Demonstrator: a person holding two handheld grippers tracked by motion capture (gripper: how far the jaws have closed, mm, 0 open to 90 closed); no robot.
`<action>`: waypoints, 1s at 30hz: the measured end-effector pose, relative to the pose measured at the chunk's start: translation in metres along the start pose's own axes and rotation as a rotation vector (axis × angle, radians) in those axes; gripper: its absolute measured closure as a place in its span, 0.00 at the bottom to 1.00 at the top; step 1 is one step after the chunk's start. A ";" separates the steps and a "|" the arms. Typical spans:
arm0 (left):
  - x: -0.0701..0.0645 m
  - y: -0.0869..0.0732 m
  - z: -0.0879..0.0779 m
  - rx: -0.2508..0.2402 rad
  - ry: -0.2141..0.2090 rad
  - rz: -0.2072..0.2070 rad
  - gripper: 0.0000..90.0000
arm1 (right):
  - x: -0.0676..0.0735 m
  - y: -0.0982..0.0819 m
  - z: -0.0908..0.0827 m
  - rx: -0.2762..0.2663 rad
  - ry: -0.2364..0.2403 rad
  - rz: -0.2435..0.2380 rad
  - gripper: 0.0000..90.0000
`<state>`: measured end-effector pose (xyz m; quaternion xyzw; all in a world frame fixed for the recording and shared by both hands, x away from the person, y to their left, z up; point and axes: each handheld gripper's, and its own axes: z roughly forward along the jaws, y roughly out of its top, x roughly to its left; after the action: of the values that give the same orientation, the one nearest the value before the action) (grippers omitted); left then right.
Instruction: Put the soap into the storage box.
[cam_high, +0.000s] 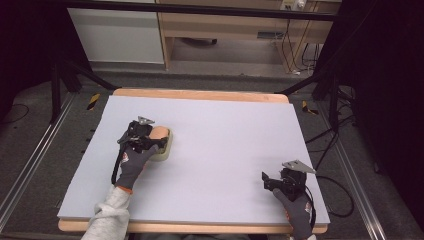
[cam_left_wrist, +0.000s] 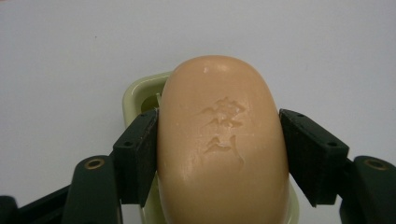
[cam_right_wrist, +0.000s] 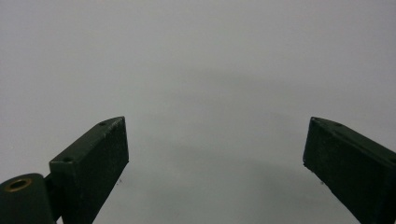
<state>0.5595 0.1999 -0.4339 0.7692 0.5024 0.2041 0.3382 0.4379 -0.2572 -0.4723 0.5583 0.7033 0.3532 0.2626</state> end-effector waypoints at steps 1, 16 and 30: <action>0.001 0.000 0.000 0.004 0.000 0.005 0.35 | 0.000 0.000 0.000 0.000 0.000 0.000 0.08; 0.003 -0.005 0.009 0.025 -0.002 0.002 0.35 | 0.000 0.000 0.000 0.001 -0.001 0.001 0.08; 0.004 -0.009 0.016 0.042 0.002 0.002 0.35 | 0.000 0.000 0.000 0.003 0.003 0.003 0.08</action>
<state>0.5659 0.2005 -0.4511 0.7762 0.5063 0.1948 0.3214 0.4377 -0.2568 -0.4722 0.5590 0.7036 0.3533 0.2600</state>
